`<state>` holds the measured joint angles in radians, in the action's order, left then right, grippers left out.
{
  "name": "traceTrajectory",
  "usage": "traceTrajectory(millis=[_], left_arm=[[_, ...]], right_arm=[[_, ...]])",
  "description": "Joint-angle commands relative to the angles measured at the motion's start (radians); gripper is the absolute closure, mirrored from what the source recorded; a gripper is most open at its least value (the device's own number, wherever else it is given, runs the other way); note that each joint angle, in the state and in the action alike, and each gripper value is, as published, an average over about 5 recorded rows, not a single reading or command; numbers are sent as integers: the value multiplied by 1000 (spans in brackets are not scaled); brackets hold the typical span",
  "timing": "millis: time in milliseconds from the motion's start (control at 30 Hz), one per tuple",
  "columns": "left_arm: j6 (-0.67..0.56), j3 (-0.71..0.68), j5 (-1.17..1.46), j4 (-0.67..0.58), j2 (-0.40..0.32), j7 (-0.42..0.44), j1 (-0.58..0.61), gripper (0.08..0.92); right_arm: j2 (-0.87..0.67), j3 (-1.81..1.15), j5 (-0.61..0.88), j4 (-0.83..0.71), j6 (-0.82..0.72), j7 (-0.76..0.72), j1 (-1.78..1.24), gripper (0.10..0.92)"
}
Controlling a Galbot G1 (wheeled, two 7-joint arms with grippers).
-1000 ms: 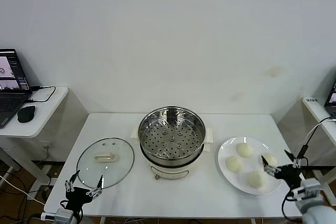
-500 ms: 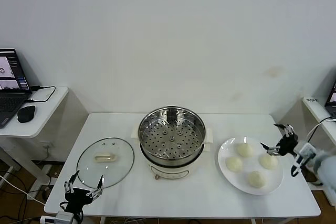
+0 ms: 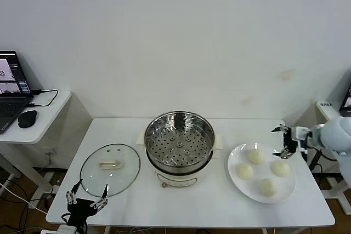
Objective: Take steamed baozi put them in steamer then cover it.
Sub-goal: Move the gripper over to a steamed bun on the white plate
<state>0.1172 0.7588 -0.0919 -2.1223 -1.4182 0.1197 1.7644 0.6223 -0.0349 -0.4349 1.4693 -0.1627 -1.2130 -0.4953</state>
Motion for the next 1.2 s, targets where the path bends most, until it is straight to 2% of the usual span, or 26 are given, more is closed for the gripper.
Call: traceTrajectory(millis=[33, 1200], left_arm=[[-1, 1, -11, -25, -28, -2, 32, 177], [0, -7, -17, 19, -26, 6, 17, 177]], right_arm=[[81, 265, -93, -183, 38, -89, 229, 203], [253, 204, -170, -415, 19, 11, 154, 203]])
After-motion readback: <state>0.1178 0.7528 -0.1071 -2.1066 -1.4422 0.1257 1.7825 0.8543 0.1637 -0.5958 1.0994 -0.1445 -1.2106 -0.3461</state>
